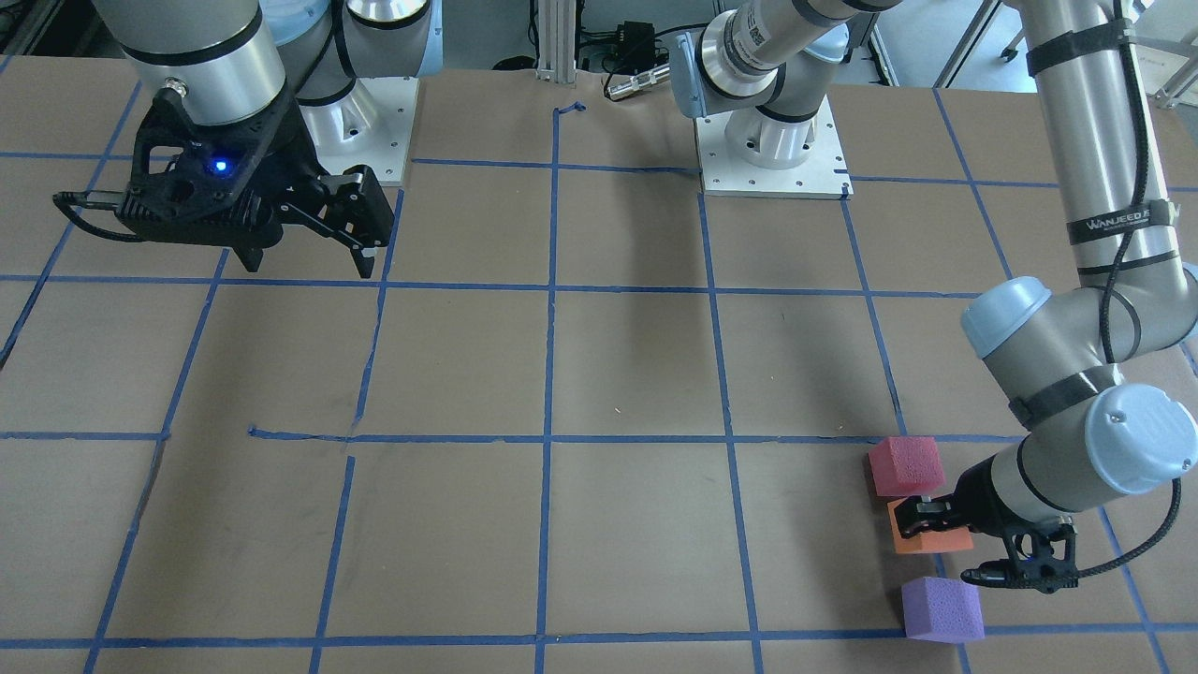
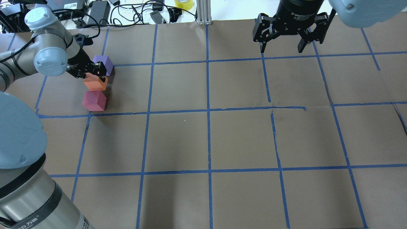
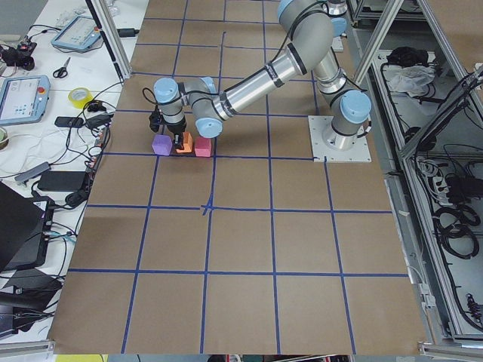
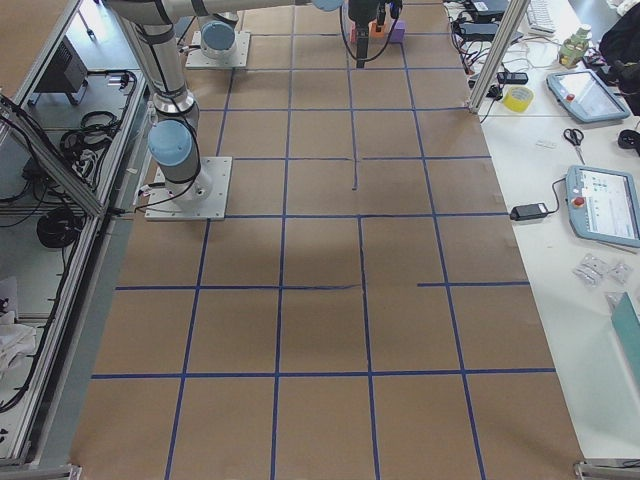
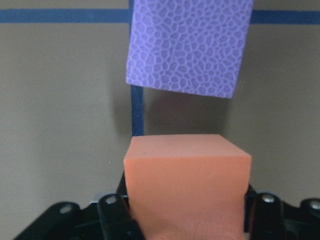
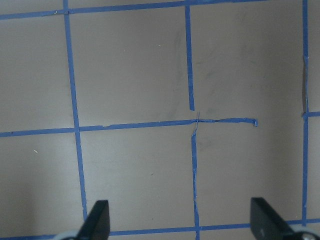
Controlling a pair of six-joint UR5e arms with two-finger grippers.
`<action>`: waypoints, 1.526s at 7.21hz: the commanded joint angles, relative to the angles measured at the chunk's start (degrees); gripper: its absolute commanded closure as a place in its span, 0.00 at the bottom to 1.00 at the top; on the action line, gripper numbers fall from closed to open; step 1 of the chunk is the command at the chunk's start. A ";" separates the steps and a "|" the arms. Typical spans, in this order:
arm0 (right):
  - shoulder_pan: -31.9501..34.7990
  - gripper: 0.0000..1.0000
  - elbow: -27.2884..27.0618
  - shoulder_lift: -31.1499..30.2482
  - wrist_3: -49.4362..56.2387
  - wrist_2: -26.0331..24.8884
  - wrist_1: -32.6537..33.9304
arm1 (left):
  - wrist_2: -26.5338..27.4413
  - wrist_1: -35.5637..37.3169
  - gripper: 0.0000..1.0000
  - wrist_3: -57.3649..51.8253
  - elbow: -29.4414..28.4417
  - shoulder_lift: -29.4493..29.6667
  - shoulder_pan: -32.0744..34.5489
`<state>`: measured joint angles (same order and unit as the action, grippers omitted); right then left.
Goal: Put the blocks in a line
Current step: 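Carry the orange cube with the left gripper between the purple and pink cubes, then lower the orange cube into the gap and open the left gripper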
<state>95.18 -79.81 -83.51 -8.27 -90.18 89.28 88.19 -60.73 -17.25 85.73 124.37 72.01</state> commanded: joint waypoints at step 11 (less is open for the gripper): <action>-4.83 0.00 0.09 -0.07 0.19 0.18 -0.25 | 0.49 4.02 0.23 0.29 2.51 0.70 -0.03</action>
<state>90.38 -79.77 -83.57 -8.09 -90.00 88.91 88.45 -58.65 -16.81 87.75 125.13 72.01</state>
